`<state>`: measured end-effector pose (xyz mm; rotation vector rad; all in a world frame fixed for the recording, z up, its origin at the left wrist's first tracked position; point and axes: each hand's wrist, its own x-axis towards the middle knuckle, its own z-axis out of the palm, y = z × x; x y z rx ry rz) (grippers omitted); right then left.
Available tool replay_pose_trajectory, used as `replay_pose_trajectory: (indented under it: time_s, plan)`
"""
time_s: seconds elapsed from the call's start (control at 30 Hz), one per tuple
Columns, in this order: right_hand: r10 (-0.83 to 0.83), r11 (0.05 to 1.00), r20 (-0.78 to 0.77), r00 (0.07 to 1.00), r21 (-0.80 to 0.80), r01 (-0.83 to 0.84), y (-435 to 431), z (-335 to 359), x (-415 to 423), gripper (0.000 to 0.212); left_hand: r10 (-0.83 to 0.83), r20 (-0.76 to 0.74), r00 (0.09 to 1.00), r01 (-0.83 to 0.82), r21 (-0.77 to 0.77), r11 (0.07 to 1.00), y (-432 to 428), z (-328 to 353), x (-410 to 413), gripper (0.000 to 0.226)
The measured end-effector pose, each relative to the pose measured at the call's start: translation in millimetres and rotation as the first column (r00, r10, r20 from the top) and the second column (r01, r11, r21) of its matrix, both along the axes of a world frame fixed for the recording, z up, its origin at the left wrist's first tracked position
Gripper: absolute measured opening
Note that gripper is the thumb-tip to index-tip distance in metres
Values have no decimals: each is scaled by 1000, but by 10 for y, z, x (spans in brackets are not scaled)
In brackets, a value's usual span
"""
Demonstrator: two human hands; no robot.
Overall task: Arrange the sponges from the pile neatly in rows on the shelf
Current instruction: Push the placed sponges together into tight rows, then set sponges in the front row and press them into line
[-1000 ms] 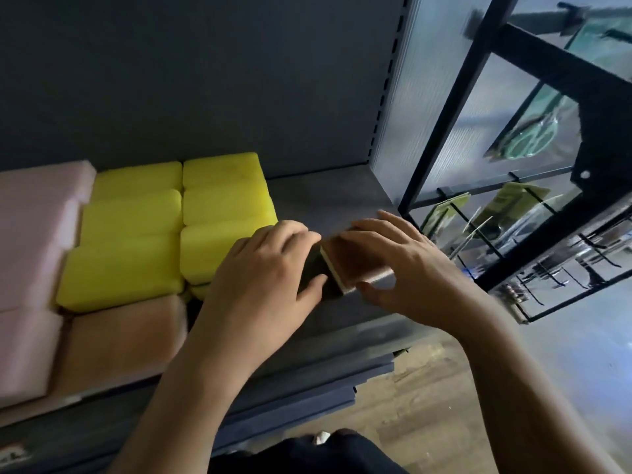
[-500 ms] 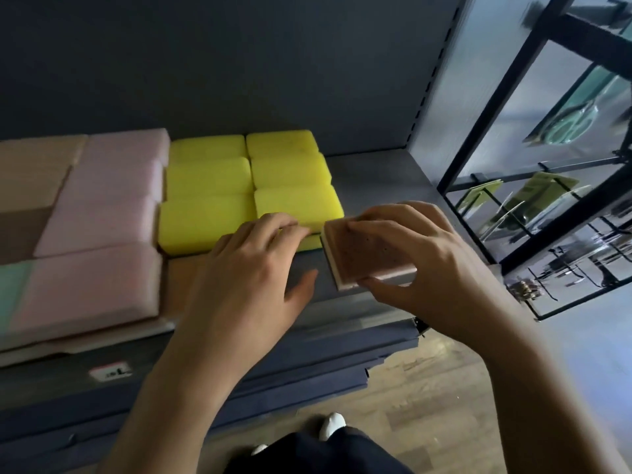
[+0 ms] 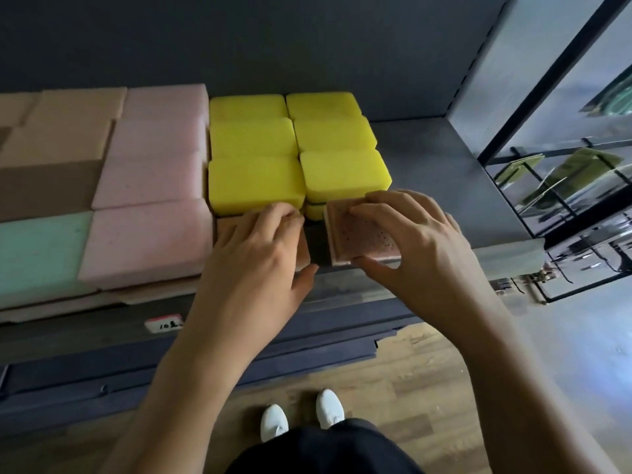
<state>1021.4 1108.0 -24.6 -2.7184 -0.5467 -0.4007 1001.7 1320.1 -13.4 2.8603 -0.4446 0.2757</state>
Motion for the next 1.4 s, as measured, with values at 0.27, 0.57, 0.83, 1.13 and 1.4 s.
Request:
replay_pose_trajectory:
  time_s: [0.27, 0.57, 0.83, 1.13, 1.4]
  plan:
    - [14, 1000, 9, 1000, -6, -14, 135, -116, 25, 45, 57, -6, 998, -57, 7, 998, -39, -111, -73, 48]
    - [31, 1000, -2, 1000, -4, -31, 184, -143, -6, 47, 80, 12, 997, -80, 1, 997, -105, -96, -86, 41]
    - [41, 999, -9, 999, 13, -41, 245, -150, -3, 48, 79, -11, 997, -79, -13, 997, -120, -99, -68, 48]
    - [70, 998, -19, 997, 1, -70, 207, -151, 10, 51, 109, -9, 994, -109, -5, 994, -174, -112, -92, 48]
    - [240, 953, 56, 969, 178, -247, 266, 120, -47, 39, 201, 52, 978, -198, -56, 979, -122, 73, -361, 46]
